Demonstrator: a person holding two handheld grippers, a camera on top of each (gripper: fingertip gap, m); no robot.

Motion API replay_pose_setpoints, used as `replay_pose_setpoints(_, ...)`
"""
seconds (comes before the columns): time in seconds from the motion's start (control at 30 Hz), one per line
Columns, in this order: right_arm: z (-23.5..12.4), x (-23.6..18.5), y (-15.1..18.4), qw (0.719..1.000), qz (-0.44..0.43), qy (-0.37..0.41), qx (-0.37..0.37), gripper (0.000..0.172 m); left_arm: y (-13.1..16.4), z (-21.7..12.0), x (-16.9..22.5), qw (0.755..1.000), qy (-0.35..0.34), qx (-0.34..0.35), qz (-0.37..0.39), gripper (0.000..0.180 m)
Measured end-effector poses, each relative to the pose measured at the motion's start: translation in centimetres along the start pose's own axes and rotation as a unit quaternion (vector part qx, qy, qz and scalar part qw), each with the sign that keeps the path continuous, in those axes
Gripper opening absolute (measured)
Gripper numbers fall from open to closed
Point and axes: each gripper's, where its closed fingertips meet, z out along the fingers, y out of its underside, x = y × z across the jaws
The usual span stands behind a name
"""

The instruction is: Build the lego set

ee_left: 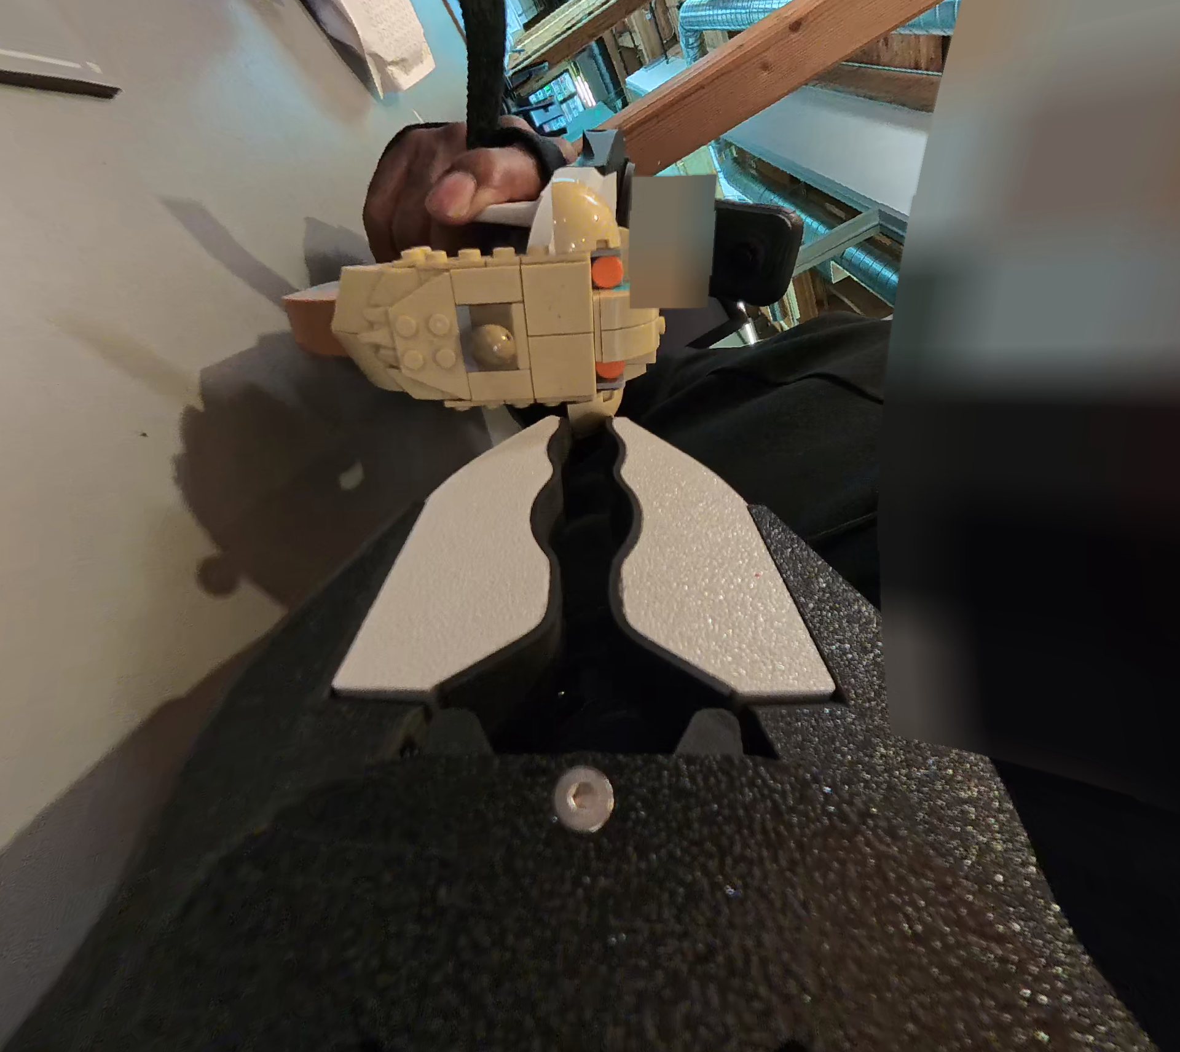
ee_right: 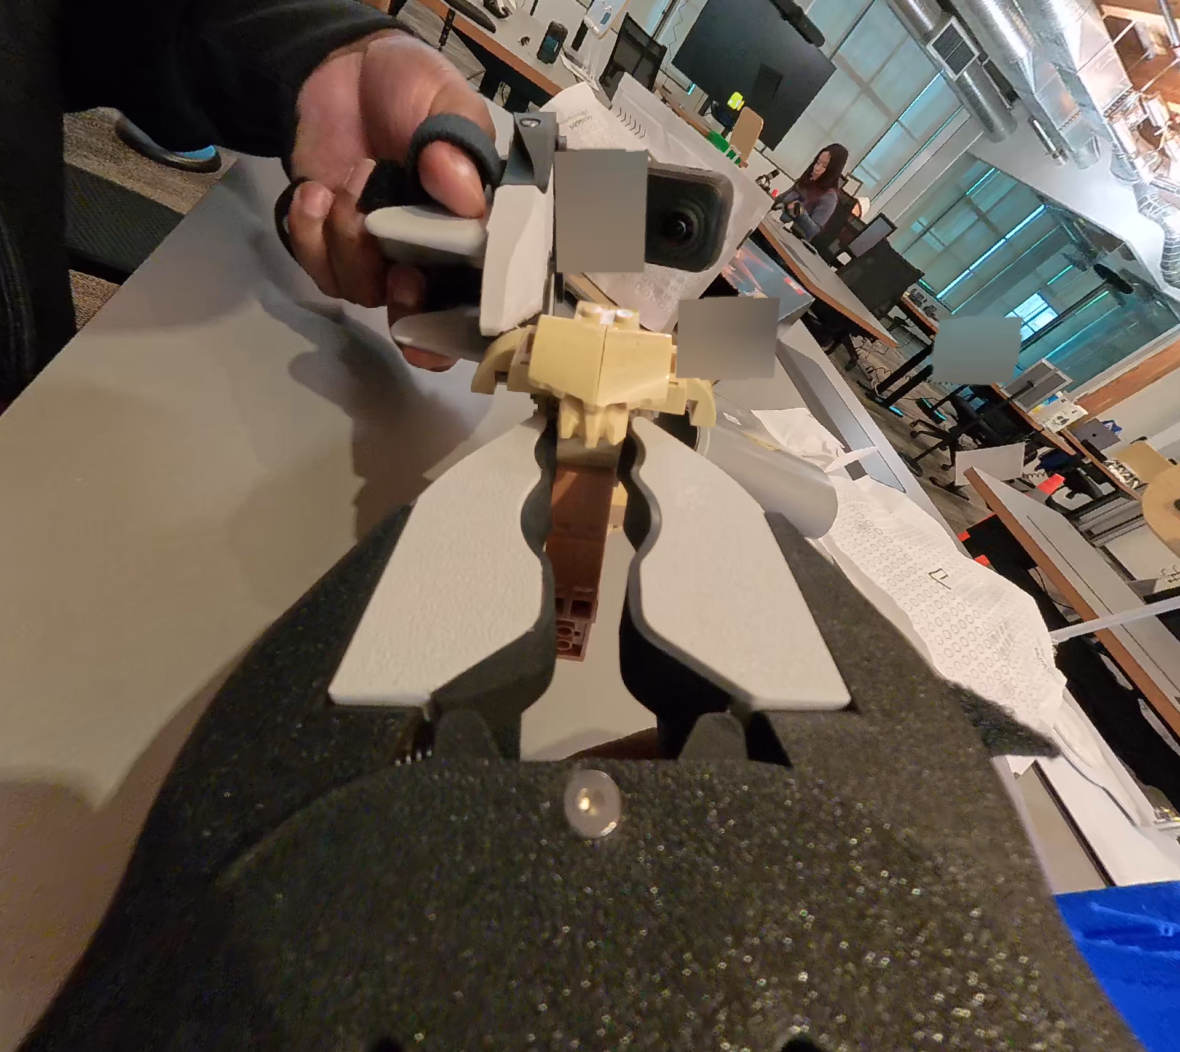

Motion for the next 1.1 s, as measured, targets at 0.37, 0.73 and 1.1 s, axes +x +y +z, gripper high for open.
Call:
replay_pose_setpoints(0.37,-0.2,0.0,0.4,1.0,-0.004,-0.002,-0.011,0.019,0.1,0.2,-0.3,1.0,-0.012,-0.025,-0.004,0.008)
replay_pose_setpoints(0.73,-0.2,-0.2,0.8,1.0,-0.015,0.0,-0.021,0.019,0.2,0.2,-0.7,0.999,-0.02,-0.038,-0.008,0.008)
replay_pose_setpoints(1.1,0.8,2.5,1.6,0.987,0.149,0.048,-0.017,0.018,-2.9,-1.1,-0.9,0.988,-0.085,0.074,0.104,0.015)
